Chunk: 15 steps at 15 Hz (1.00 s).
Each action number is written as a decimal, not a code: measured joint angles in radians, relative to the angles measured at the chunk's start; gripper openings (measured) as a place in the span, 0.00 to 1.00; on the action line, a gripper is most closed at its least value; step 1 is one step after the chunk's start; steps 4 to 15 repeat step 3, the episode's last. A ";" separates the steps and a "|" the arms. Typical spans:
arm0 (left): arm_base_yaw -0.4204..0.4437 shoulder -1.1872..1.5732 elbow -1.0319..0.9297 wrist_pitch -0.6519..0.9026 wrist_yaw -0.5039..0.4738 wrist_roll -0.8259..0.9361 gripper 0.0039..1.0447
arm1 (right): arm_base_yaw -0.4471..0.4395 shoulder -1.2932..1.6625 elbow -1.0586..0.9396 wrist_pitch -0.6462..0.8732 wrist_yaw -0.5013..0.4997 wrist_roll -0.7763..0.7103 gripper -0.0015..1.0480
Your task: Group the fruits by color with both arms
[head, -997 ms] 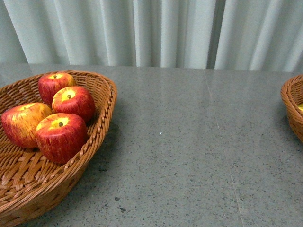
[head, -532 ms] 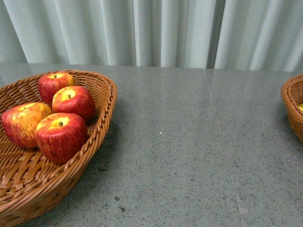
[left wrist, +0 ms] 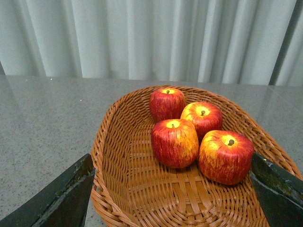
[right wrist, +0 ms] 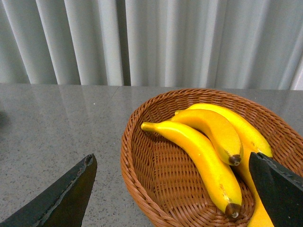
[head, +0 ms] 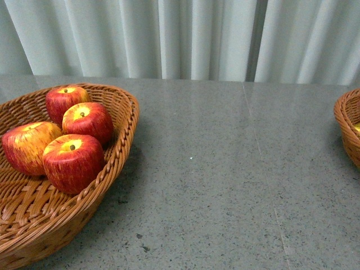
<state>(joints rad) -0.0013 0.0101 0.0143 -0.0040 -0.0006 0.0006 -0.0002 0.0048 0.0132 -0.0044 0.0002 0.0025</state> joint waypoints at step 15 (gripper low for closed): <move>0.000 0.000 0.000 0.000 0.000 0.000 0.94 | 0.000 0.000 0.000 0.000 0.000 0.000 0.94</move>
